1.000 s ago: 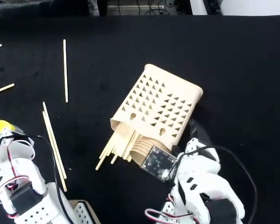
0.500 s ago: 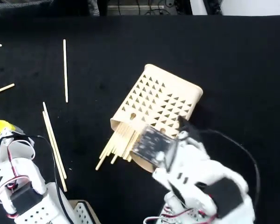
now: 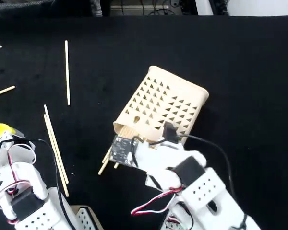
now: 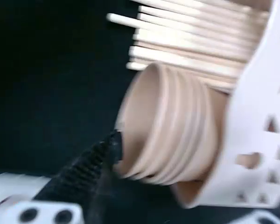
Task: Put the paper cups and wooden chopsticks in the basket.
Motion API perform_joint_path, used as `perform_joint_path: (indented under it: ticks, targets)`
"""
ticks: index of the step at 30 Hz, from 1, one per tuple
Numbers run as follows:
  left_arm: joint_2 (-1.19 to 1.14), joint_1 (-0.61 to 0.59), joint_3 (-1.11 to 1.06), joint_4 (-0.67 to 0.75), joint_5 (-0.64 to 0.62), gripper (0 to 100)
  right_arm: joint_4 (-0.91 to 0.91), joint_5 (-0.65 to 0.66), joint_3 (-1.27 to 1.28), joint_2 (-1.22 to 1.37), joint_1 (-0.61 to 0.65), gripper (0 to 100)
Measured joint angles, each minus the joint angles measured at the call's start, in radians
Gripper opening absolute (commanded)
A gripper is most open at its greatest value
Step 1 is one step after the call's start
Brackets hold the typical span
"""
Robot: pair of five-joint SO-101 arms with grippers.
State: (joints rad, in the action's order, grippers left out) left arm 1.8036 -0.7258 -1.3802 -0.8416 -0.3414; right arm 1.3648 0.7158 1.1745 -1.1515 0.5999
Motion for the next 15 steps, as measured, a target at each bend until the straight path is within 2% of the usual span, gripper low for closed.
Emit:
perform_joint_path:
  ticks: [5, 9, 12, 15]
  targets:
    - [0.0, 0.0, 0.0, 0.0, 0.0, 3, -0.178, 0.233, 0.152, -0.226, -0.224, 42.3]
    - [0.0, 0.031, 0.0, 0.0, 0.002, 3, -0.239, 0.376, 0.308, -0.486, -0.377, 40.8]
    - [0.0, 0.066, 0.0, 0.0, 0.043, 3, -0.267, 0.45, 0.446, -0.634, -0.425, 30.9]
    - [0.0, 0.08, 0.0, 0.0, 0.06, 3, -0.334, 0.477, 0.499, -0.647, -0.442, 17.4]
